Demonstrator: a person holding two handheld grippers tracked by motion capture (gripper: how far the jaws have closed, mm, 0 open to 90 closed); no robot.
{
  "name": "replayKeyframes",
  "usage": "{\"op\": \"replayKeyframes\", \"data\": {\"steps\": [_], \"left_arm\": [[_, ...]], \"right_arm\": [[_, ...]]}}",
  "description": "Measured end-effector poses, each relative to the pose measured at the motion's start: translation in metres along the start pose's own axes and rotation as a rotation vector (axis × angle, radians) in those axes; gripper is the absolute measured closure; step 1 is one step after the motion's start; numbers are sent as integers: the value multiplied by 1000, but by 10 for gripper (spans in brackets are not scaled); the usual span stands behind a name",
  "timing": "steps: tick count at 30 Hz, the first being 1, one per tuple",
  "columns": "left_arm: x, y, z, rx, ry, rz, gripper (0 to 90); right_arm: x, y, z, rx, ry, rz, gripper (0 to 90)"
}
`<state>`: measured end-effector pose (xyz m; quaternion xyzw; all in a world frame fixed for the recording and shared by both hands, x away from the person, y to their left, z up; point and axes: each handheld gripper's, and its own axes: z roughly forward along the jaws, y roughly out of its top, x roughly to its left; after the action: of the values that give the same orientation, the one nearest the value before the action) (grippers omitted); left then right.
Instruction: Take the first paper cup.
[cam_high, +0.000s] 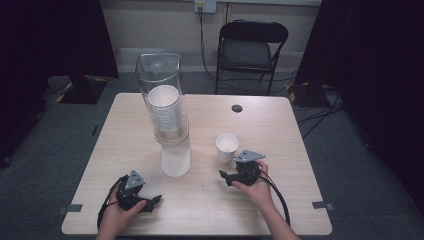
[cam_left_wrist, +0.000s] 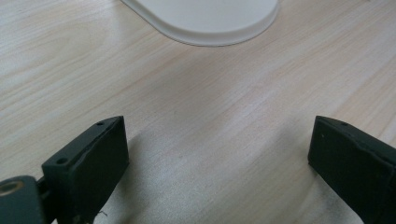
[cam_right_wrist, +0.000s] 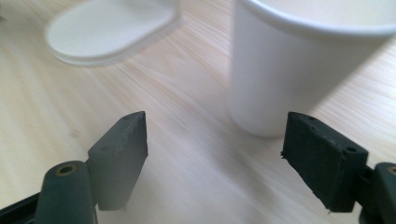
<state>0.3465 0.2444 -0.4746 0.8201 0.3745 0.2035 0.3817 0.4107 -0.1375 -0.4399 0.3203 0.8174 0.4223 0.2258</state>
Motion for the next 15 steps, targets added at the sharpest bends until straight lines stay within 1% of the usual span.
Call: {"op": "replayKeyframes", "data": {"steps": [1, 2, 3, 4, 5, 7, 9, 11, 13, 15], "left_arm": [[0, 0, 0, 1, 0, 0, 46], [0, 0, 0, 1, 0, 0, 46], [0, 0, 0, 0, 0, 0, 46], [0, 0, 0, 0, 0, 0, 46], [0, 0, 0, 0, 0, 0, 46], [0, 0, 0, 0, 0, 0, 46], [0, 0, 0, 1, 1, 1, 46], [0, 0, 0, 1, 1, 1, 46], [0, 0, 0, 1, 1, 1, 45], [0, 0, 0, 1, 1, 1, 45]], "right_arm": [[3, 2, 0, -10, 13, 5, 216], [3, 2, 0, -10, 13, 5, 216], [9, 7, 1, -27, 40, 17, 213], [9, 7, 1, -27, 40, 17, 213], [14, 12, 3, -36, 55, 23, 204], [16, 14, 4, -38, 60, 24, 204], [23, 22, 11, -51, 82, 37, 206], [25, 24, 13, -50, 80, 37, 203], [36, 35, 21, -57, 91, 20, 204], [38, 38, 23, -59, 96, 15, 203]]}}
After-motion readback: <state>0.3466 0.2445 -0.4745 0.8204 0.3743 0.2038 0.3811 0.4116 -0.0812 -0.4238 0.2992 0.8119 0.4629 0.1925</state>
